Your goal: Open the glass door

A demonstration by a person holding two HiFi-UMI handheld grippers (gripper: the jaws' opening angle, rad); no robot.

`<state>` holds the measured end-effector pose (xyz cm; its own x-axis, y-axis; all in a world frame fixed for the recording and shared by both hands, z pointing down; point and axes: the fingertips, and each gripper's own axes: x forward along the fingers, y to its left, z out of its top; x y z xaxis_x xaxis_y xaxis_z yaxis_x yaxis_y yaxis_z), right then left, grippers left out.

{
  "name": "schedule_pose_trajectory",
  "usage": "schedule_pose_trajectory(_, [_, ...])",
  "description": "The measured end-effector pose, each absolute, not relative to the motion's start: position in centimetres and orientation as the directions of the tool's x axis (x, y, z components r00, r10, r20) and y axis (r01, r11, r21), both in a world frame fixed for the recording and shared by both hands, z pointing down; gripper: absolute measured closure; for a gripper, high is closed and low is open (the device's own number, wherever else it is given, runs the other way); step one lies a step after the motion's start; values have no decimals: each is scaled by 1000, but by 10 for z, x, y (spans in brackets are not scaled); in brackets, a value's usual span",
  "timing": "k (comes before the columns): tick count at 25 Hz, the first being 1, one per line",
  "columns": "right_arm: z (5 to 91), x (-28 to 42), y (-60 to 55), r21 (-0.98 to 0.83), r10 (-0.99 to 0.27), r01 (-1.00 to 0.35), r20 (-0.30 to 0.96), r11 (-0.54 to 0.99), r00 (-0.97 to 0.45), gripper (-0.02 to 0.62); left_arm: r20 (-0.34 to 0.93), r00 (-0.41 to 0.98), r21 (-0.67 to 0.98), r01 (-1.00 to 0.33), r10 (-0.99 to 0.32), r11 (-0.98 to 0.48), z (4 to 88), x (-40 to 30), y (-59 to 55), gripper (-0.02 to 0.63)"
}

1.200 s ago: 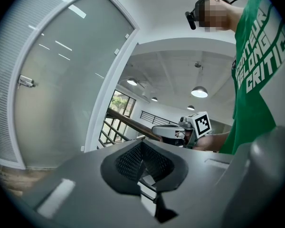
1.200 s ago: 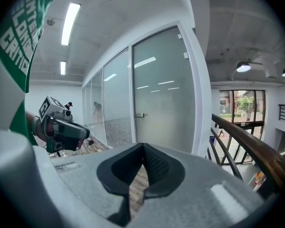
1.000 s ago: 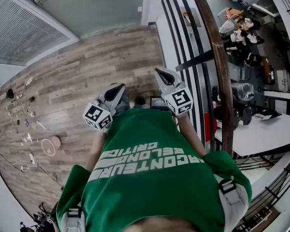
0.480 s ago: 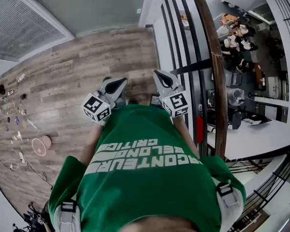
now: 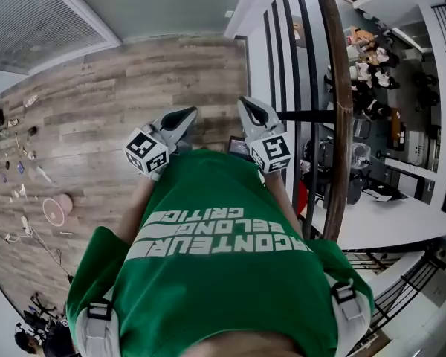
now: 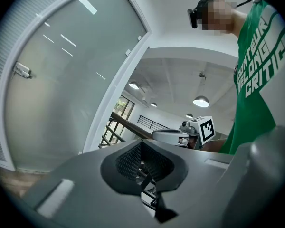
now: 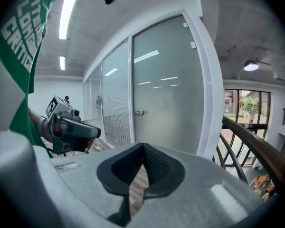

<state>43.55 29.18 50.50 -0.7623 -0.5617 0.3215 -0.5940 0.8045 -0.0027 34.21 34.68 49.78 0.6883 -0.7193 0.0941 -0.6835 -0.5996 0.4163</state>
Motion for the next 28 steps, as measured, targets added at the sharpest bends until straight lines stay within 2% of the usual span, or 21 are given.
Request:
schedule_pose_trajectory(12, [507, 369, 232, 0, -535, -574, 363, 819, -763, 603, 93, 664, 452, -692, -742, -563, 495, 267, 293, 592])
schedule_pose_trajectory(28, [522, 272, 217, 57, -470, -502, 458, 863, -755, 603, 84, 623, 481, -709, -777, -516, 512, 161, 257, 592])
